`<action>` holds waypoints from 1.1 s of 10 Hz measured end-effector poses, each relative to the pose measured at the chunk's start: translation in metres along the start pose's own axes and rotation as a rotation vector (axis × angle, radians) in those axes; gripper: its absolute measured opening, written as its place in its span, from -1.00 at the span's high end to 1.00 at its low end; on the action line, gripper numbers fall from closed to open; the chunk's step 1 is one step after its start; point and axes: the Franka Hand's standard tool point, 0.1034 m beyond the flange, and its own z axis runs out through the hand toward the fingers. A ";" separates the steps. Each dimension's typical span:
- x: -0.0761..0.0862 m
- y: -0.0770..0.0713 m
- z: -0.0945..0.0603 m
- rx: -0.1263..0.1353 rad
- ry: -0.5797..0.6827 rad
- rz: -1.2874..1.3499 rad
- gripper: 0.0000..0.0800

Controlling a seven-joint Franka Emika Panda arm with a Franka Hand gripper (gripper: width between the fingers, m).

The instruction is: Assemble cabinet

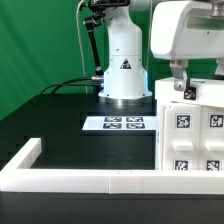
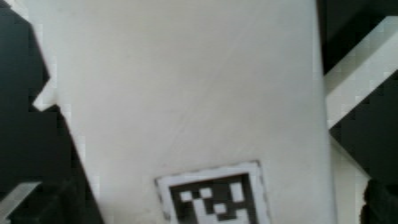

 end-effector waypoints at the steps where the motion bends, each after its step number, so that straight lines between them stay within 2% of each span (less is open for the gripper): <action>1: 0.000 0.000 0.000 0.000 0.000 0.008 -0.69; 2: -0.001 0.001 0.000 0.000 0.000 0.014 -0.37; 5: -0.001 0.002 0.000 0.000 0.001 0.084 -0.38; 11: -0.003 0.006 -0.001 -0.002 0.017 0.735 -0.38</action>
Offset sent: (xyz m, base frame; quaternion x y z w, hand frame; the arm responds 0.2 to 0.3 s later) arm 0.0000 0.0000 0.0000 0.0000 0.0000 0.0000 1.0000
